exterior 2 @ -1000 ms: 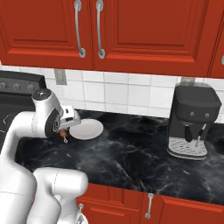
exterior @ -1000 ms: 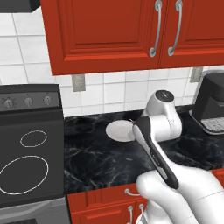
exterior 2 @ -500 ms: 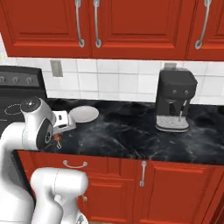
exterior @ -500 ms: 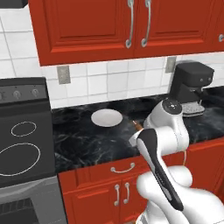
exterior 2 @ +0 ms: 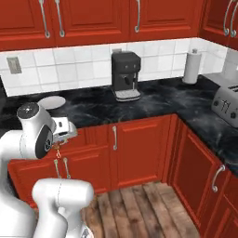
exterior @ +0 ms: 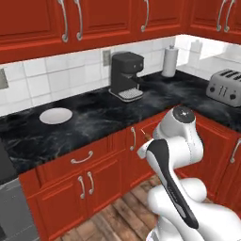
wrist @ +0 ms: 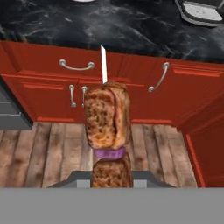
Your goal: Place the cold items (apple and banana) from the fridge in one tupperware on the dining counter. Place the warm items (hot dog and kebab skewer) in the stove area in another tupperware.
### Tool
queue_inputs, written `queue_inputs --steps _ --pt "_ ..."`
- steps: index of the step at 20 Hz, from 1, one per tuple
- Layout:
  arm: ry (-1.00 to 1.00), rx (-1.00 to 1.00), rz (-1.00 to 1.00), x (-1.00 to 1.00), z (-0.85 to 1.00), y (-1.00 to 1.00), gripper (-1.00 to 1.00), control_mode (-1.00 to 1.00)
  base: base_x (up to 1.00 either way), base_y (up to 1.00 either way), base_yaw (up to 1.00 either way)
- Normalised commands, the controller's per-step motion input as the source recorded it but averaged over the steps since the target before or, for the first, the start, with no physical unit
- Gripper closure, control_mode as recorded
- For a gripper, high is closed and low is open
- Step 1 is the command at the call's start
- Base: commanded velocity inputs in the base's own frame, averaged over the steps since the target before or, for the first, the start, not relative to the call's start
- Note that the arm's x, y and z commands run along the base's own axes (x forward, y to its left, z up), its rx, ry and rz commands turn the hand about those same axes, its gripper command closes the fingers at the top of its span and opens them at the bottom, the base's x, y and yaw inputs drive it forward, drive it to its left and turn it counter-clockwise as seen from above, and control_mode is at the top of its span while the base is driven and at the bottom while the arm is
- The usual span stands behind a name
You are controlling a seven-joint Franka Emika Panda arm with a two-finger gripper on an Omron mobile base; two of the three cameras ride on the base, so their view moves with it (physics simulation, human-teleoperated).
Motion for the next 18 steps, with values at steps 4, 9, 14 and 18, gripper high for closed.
queue_inputs --steps 4,9,14,18 --pt "0.00 0.00 0.00 0.00 0.00 0.00 1.00 1.00 -1.00 0.31 -0.66" --pt "0.00 0.00 0.00 0.00 0.00 0.00 1.00 1.00 -1.00 0.44 -0.59" --pt "0.00 0.00 0.00 0.00 0.00 0.00 1.00 1.00 -1.00 0.56 -0.52" --pt "0.00 0.00 0.00 0.00 0.00 0.00 1.00 1.00 -1.00 0.58 -0.51"
